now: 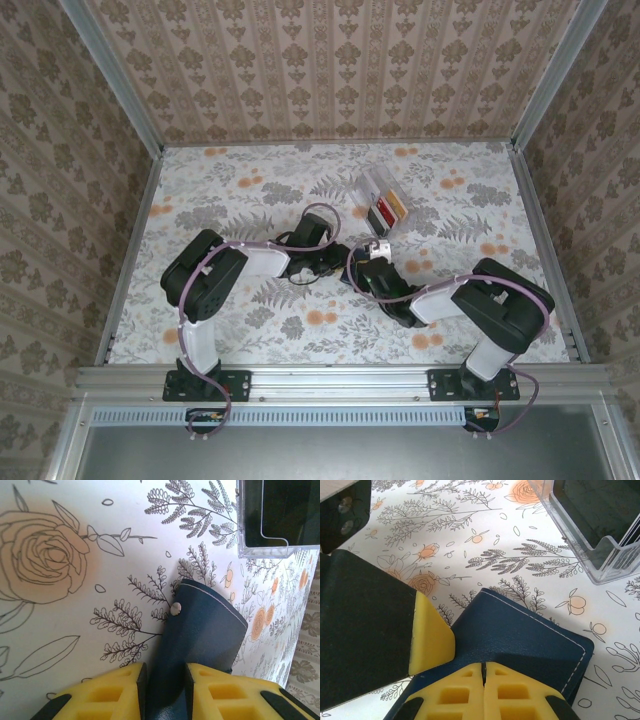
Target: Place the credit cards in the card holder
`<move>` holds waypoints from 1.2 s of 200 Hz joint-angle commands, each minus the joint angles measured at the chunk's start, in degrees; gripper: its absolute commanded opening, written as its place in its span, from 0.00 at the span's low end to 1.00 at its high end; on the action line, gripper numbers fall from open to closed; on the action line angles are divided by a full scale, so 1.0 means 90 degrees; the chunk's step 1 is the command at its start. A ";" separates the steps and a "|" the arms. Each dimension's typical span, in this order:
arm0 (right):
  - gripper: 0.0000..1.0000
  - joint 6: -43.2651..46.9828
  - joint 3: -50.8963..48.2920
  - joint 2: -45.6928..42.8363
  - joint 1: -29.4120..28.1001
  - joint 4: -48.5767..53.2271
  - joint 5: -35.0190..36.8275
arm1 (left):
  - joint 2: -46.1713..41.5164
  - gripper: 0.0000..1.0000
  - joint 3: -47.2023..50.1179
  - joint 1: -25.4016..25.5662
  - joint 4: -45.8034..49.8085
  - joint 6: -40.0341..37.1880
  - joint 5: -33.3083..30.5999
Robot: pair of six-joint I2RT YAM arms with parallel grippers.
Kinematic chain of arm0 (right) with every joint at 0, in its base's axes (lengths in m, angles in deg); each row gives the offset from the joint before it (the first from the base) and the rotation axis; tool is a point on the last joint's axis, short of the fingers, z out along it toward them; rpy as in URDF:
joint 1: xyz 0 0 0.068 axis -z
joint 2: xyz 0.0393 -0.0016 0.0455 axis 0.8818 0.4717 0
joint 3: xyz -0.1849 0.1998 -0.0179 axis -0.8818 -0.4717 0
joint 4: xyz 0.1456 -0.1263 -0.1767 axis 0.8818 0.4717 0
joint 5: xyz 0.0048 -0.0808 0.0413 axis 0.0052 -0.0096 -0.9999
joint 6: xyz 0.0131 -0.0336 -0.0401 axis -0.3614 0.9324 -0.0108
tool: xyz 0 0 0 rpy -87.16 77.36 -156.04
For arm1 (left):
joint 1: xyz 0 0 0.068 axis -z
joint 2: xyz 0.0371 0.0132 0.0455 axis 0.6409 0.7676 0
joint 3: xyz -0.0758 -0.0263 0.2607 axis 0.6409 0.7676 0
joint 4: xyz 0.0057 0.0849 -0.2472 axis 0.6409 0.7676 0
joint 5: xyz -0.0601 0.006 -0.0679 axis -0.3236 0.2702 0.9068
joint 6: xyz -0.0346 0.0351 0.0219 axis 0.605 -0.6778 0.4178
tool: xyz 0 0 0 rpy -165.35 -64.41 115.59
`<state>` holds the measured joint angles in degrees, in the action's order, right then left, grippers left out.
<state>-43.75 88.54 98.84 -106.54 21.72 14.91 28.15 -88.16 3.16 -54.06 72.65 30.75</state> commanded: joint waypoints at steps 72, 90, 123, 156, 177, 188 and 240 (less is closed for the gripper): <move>0.22 -0.0316 0.1297 -0.2608 0.1256 0.4867 -0.2005 | -0.0399 0.27 0.0451 0.0347 0.0375 -0.0339 0.0032; 0.23 -0.0154 0.1753 -0.2893 0.1670 0.5975 -0.1597 | -0.0613 0.28 0.0537 0.0498 0.0444 -0.0580 0.0148; 0.40 0.0165 0.2464 -0.3051 0.2318 0.7234 0.0530 | -0.1239 0.29 0.0487 0.0629 0.1070 -0.1186 -0.0016; 0.46 0.1192 0.2502 -0.2995 0.3429 0.6416 0.1008 | -0.2252 0.39 0.0439 0.0562 0.2256 -0.1935 -0.1568; 0.61 0.1773 0.2079 -0.2918 0.3966 0.5044 0.0979 | -0.2840 0.50 0.0382 0.0359 0.2868 -0.2512 -0.2678; 0.68 0.2096 0.1730 -0.2748 0.4280 0.4161 0.0550 | -0.3115 0.60 0.0387 0.0171 0.3133 -0.2759 -0.3356; 0.76 0.2790 0.0762 -0.1119 0.4826 0.0958 -0.0851 | -0.3703 0.78 0.0712 -0.1244 0.3205 -0.4004 -0.5715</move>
<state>-24.90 100.76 85.44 -62.72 49.61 13.38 -3.52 -83.51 -4.05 -28.07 45.56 -4.79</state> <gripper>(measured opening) 0.760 0.769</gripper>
